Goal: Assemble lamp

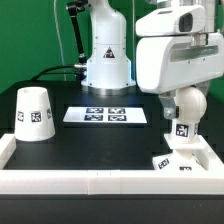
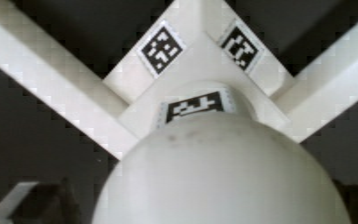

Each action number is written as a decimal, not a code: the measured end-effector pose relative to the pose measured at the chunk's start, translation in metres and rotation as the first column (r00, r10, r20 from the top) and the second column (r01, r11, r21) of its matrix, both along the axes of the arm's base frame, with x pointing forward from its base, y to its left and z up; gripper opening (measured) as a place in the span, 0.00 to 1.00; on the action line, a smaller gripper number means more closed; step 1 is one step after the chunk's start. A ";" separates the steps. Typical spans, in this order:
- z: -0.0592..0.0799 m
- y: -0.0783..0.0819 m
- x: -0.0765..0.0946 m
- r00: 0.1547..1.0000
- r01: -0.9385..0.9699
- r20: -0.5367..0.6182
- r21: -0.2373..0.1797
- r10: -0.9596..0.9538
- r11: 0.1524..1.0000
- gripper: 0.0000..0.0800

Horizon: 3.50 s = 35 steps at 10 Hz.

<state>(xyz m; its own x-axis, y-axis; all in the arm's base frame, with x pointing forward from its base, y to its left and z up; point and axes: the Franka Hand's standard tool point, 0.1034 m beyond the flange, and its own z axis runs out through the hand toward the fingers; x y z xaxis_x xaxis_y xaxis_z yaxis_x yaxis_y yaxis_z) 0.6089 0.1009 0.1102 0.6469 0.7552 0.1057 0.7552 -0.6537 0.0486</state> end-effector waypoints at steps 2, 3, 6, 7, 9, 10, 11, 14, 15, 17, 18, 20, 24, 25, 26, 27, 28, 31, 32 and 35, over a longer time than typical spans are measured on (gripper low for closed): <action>0.000 0.000 0.000 0.986 -0.166 0.001 -0.043 0.167 0.985 0.87; -0.001 0.000 -0.001 0.976 -0.219 -0.005 -0.056 0.219 0.974 0.87; 0.000 0.002 0.002 0.894 -0.448 -0.026 -0.124 0.448 0.885 0.87; 0.000 0.003 0.002 0.873 -0.486 -0.031 -0.137 0.487 0.863 0.87; 0.000 -0.001 0.003 0.837 -0.544 -0.036 -0.146 0.545 0.826 0.87; 0.000 -0.001 0.003 0.840 -0.540 -0.037 -0.146 0.541 0.829 0.86; -0.001 -0.002 0.003 0.841 -0.540 -0.037 -0.146 0.541 0.829 0.86; -0.001 -0.003 0.003 0.875 -0.483 -0.031 -0.140 0.484 0.864 0.72; -0.001 -0.005 0.004 0.903 -0.428 -0.026 -0.136 0.428 0.894 0.72; -0.001 -0.004 0.003 0.982 -0.186 -0.003 -0.111 0.187 0.976 0.72; -0.001 -0.003 0.003 0.997 -0.082 0.004 -0.100 0.082 0.992 0.72; -0.001 -0.003 0.003 0.997 0.082 0.010 -0.080 -0.081 0.993 0.72; -0.001 -0.003 0.003 0.956 0.294 0.014 -0.054 -0.294 0.954 0.72; -0.001 -0.002 0.003 0.929 0.370 0.014 -0.044 -0.370 0.928 0.72; -0.001 -0.002 0.003 0.909 0.417 0.013 -0.037 -0.417 0.908 0.72; -0.001 -0.002 0.003 0.890 0.455 0.012 -0.032 -0.455 0.890 0.72; -0.001 -0.003 0.003 0.827 0.563 0.007 -0.015 -0.563 0.827 0.72; 0.000 -0.005 0.004 0.637 0.770 -0.009 0.012 -0.770 0.637 0.72; -0.001 -0.005 0.003 0.555 0.832 -0.016 0.018 -0.831 0.555 0.72; -0.002 -0.003 0.000 0.342 0.940 -0.051 0.025 -0.938 0.342 0.72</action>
Offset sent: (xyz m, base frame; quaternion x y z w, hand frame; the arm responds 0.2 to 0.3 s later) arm 0.0069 0.0059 0.0023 0.0025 -0.0306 -0.2678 0.9630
